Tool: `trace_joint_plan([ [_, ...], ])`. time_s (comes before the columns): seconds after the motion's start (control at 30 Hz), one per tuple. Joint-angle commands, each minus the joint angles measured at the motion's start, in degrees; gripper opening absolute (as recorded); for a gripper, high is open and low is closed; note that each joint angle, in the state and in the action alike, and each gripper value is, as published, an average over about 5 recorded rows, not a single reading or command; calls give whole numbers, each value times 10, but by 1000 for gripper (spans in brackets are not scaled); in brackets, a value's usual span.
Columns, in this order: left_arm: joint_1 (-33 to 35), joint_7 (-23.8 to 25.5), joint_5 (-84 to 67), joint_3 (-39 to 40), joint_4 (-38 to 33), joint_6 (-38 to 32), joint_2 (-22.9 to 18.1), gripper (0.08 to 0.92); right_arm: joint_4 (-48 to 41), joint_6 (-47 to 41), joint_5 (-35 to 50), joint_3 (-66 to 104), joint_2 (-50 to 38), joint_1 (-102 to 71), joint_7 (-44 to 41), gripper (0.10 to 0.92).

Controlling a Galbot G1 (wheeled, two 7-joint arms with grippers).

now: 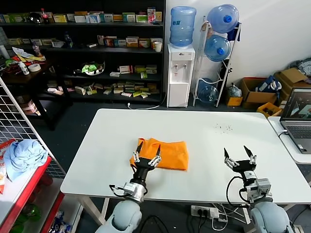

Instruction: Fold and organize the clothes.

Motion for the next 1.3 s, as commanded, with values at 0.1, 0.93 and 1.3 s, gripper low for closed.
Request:
trace_joint_plan([
  [0.1, 98, 26, 100, -222, -26, -17, 104, 823, -16, 52, -19, 19, 60, 12, -62, 823],
  [0.93, 104, 72, 70, -197, -98, 62, 90, 823, 11, -10, -44, 41, 71, 19, -61, 823],
  [1.3, 104, 87, 74, -203, -101, 100, 84, 823, 5, -20, -60, 38, 79, 21, -56, 823],
])
